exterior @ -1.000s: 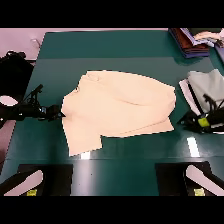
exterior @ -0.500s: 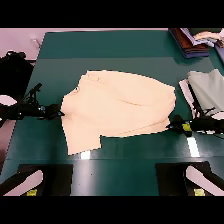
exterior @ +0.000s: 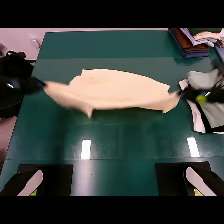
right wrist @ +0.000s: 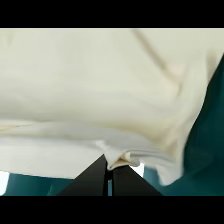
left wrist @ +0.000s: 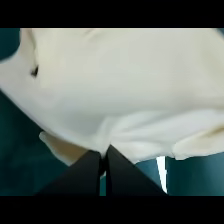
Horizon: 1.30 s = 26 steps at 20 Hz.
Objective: Fold the shirts.
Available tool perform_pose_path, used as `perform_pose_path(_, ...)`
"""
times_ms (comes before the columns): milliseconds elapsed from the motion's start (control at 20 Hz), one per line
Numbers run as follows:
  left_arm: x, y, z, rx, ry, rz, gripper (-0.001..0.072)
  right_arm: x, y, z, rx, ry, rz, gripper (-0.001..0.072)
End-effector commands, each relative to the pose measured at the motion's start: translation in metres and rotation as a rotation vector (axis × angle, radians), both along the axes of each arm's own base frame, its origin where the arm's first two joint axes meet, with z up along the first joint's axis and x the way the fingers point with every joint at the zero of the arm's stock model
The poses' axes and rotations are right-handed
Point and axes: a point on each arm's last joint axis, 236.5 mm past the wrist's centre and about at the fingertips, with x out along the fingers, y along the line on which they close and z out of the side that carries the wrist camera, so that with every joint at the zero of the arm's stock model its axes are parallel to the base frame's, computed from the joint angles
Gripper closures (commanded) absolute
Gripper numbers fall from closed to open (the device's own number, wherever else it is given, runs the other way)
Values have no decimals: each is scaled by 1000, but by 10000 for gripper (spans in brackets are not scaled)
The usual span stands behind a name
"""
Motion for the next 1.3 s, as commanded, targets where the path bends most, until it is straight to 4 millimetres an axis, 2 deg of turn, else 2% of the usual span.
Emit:
perform_pose_path(0, -49, -12, 178, 55, -411, 11, 683, -26, -3, 186, -209, -439, -2, 698)
perform_pose_path(50, -71, -17, 224, 69, -525, 14, 683, -40, -4, 226, -265, -531, -19, 699)
perform_pose_path(150, -127, -27, 306, 102, -763, 24, 683, -73, -9, 288, -361, -647, -64, 699)
perform_pose_path(250, -184, -34, 367, 126, -979, 47, 684, -100, -12, 323, -406, -685, -101, 699)
perform_pose_path(350, -218, -38, 396, 132, -1098, 63, 684, -117, -11, 344, -436, -697, -110, 699)
perform_pose_path(400, -225, -38, 401, 134, -1120, 72, 685, -121, -10, 351, -433, -702, -109, 699)
perform_pose_path(450, -226, -37, 401, 139, -1120, 78, 685, -122, -9, 355, -429, -701, -111, 700)
perform_pose_path(550, -208, -31, 389, 134, -1047, 88, 685, -116, -10, 351, -417, -673, -108, 700)
perform_pose_path(600, -185, -28, 374, 134, -976, 79, 685, -106, -13, 343, -405, -643, -106, 700)
perform_pose_path(700, -127, -19, 325, 103, -775, 64, 685, -77, -21, 307, -374, -528, -96, 700)
perform_pose_path(750, -96, -14, 290, 89, -656, 56, 684, -59, -26, 281, -355, -451, -88, 701)
perform_pose_path(900, -11, -1, 152, 21, -249, 27, 684, -5, -41, 180, -295, -156, -39, 700)
perform_pose_path(1000, 25, 4, 56, -34, -8, 20, 684, 24, -50, 109, -255, 34, -3, 700)
perform_pose_path(1100, 48, 7, -32, -70, 191, 14, 684, 45, -55, 40, -203, 211, 22, 701)
perform_pose_path(1150, 59, 4, -71, -71, 267, -1, 684, 53, -56, 7, -181, 287, 31, 700)
perform_pose_path(1250, 82, -15, -132, -61, 368, -49, 684, 67, -53, -53, -142, 407, 48, 700)
